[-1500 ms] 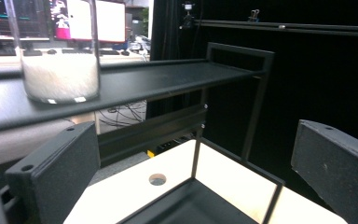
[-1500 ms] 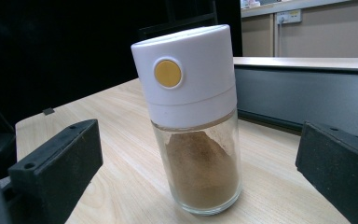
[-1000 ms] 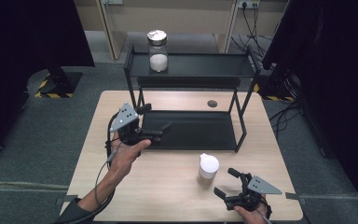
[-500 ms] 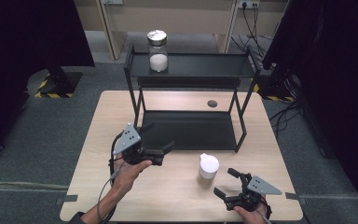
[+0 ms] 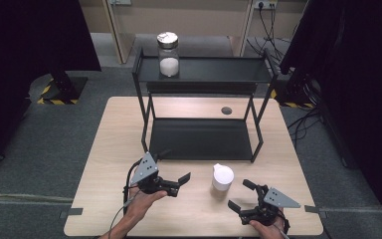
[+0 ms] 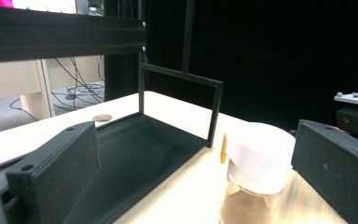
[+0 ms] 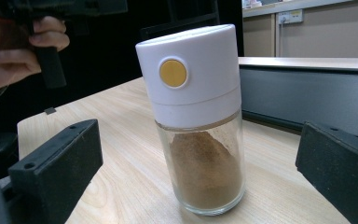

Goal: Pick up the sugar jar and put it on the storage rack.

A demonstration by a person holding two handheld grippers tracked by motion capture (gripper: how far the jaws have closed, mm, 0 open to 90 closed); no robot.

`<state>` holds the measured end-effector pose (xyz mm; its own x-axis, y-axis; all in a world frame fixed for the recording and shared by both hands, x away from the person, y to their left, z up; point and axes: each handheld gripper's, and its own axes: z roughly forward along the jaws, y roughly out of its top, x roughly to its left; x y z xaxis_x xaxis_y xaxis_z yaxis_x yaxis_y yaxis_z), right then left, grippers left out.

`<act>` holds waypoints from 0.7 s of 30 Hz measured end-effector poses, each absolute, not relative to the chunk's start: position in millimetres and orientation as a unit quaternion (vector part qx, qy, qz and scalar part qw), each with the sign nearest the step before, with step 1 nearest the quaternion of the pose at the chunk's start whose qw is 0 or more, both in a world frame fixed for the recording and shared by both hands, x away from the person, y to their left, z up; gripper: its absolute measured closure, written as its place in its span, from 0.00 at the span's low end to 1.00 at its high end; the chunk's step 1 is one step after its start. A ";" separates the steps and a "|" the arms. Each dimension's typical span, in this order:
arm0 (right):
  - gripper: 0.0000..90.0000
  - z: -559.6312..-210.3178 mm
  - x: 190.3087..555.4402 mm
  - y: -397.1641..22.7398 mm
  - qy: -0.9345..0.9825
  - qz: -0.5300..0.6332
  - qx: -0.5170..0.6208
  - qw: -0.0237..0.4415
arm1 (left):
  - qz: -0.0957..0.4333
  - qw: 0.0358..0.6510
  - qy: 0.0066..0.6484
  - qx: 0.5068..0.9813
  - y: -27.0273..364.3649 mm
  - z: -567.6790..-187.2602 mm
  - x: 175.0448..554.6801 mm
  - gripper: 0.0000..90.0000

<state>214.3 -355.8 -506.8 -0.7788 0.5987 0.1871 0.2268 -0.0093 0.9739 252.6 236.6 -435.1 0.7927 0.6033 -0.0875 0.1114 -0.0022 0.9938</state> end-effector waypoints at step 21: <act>0.01 -506.0 213.2 -356.1 0.688 0.645 0.297 0.151 | 0.186 0.667 0.263 0.672 242.7 -481.3 240.6 0.01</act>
